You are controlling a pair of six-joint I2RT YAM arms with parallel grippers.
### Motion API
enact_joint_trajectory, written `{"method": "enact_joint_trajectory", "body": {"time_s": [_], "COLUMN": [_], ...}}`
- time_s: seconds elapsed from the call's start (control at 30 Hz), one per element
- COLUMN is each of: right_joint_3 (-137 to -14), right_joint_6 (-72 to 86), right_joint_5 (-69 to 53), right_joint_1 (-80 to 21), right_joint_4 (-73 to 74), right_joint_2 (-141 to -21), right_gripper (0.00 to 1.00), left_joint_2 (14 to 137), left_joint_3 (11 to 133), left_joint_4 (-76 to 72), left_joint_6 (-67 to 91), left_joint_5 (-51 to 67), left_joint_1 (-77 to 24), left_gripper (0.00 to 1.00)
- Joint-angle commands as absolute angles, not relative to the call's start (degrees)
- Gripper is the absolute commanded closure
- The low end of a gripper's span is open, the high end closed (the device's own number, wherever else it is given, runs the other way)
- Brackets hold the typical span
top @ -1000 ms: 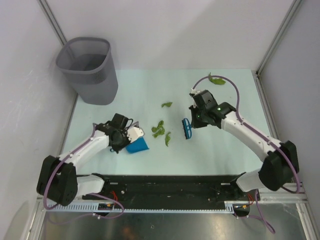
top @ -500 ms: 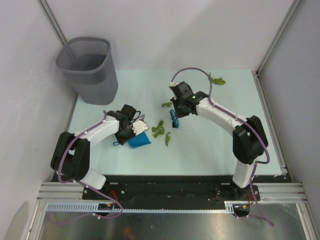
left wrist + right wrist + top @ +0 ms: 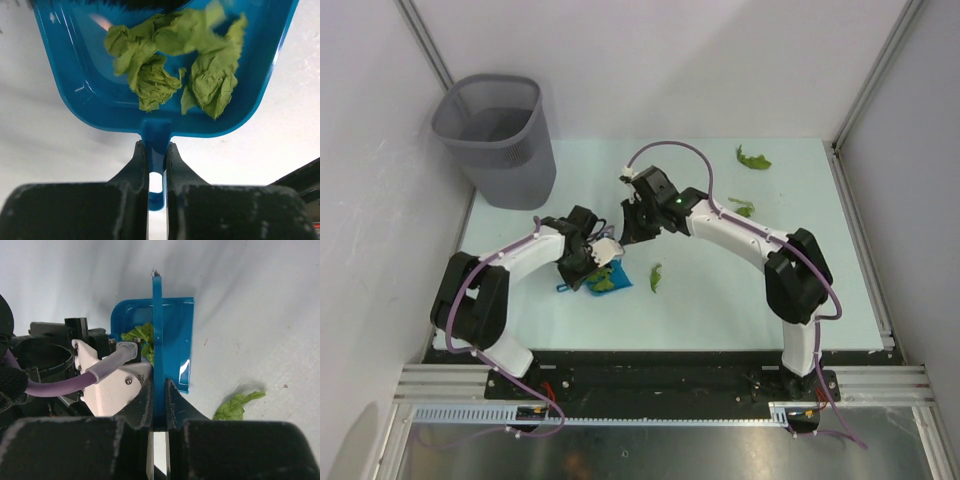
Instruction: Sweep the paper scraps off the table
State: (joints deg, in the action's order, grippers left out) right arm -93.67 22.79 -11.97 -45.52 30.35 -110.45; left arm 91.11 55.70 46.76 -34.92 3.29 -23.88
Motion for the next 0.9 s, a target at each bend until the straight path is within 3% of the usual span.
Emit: {"method": "enact_joint_trajectory", "body": {"time_s": [0.0, 0.23, 0.43, 0.63, 0.87], "right_joint_3": [-95.6, -93.6, -93.1, -88.3, -83.2], "right_joint_6": [25.8, 20.7, 18.5, 18.0, 17.9], "right_joint_5": [-14.1, -0.1, 4.7, 6.0, 6.1], "right_joint_1": [-44.7, -40.3, -37.5, -33.1, -30.9], "right_joint_4": [27.8, 34.1, 35.6, 36.3, 37.7], "right_joint_2": [-105.9, -95.1, -85.1, -76.2, -74.1], "right_gripper": [1.00, 1.00, 1.00, 1.00, 1.00], "left_joint_2": [89.7, 83.5, 79.5, 75.4, 74.3], "left_joint_3": [57.2, 58.6, 61.7, 71.1, 86.8], "left_joint_4": [45.8, 45.4, 44.7, 44.7, 44.7], "left_joint_6": [-33.4, -33.7, -31.5, -24.3, -13.0], "left_joint_5": [10.8, 19.1, 21.7, 22.3, 13.3], "left_joint_1": [-23.9, -18.0, -17.5, -11.9, -10.4], "left_gripper": [1.00, 1.00, 1.00, 1.00, 1.00]}}
